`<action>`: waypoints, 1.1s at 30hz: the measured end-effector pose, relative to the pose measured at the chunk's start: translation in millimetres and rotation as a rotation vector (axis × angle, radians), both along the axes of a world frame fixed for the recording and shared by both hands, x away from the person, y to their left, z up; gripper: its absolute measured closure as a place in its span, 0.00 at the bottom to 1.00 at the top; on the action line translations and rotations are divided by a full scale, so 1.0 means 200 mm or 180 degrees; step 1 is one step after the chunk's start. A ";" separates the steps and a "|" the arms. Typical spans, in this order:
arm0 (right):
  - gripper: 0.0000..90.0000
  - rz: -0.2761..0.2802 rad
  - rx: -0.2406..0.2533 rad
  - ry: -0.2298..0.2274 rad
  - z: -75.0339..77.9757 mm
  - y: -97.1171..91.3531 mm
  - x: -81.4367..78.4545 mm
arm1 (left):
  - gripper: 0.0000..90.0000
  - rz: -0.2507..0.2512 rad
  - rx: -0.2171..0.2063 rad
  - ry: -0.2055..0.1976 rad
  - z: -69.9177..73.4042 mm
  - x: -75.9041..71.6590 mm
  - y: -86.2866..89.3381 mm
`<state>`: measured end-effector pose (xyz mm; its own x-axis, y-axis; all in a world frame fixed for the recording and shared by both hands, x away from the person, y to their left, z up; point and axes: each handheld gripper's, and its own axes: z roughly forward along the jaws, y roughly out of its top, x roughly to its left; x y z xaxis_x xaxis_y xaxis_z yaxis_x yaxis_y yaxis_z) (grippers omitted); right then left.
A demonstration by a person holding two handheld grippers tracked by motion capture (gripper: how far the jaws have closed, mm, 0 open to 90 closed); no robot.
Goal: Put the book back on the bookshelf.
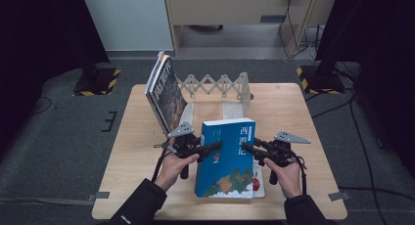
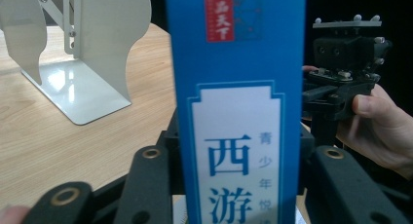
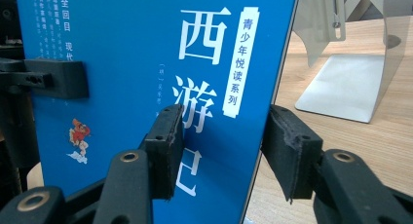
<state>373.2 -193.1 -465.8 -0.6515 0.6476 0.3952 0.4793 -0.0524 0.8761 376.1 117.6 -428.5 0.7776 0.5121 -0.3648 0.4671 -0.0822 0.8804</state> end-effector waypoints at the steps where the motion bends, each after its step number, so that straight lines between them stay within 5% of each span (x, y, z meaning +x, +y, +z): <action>1: 0.56 0.0002 -0.0004 -0.0005 0.00 0.00 0.00 | 0.62 0.0001 -0.0005 0.0005 0.00 0.00 0.00; 8: 0.57 0.0019 -0.0008 -0.0027 0.00 0.00 0.00 | 0.54 0.0039 -0.0075 0.0072 -0.01 0.00 -0.01; 14: 0.57 0.0030 -0.0022 -0.0036 0.00 0.00 -0.01 | 0.64 0.0070 -0.0045 0.0026 -0.02 0.01 0.00; 27: 0.58 0.0035 -0.0044 -0.0053 0.00 0.01 0.00 | 0.56 0.0021 -0.0052 0.0115 -0.04 0.04 -0.01; 33: 0.57 0.0034 -0.0033 -0.0033 -0.01 0.01 0.00 | 0.66 0.0036 -0.0044 0.0112 -0.04 0.04 -0.01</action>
<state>373.0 -191.1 -467.0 -0.6624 0.6446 0.3818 0.4708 -0.0383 0.8814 384.8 116.4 -437.4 0.7583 0.5156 -0.3989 0.4987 -0.0646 0.8644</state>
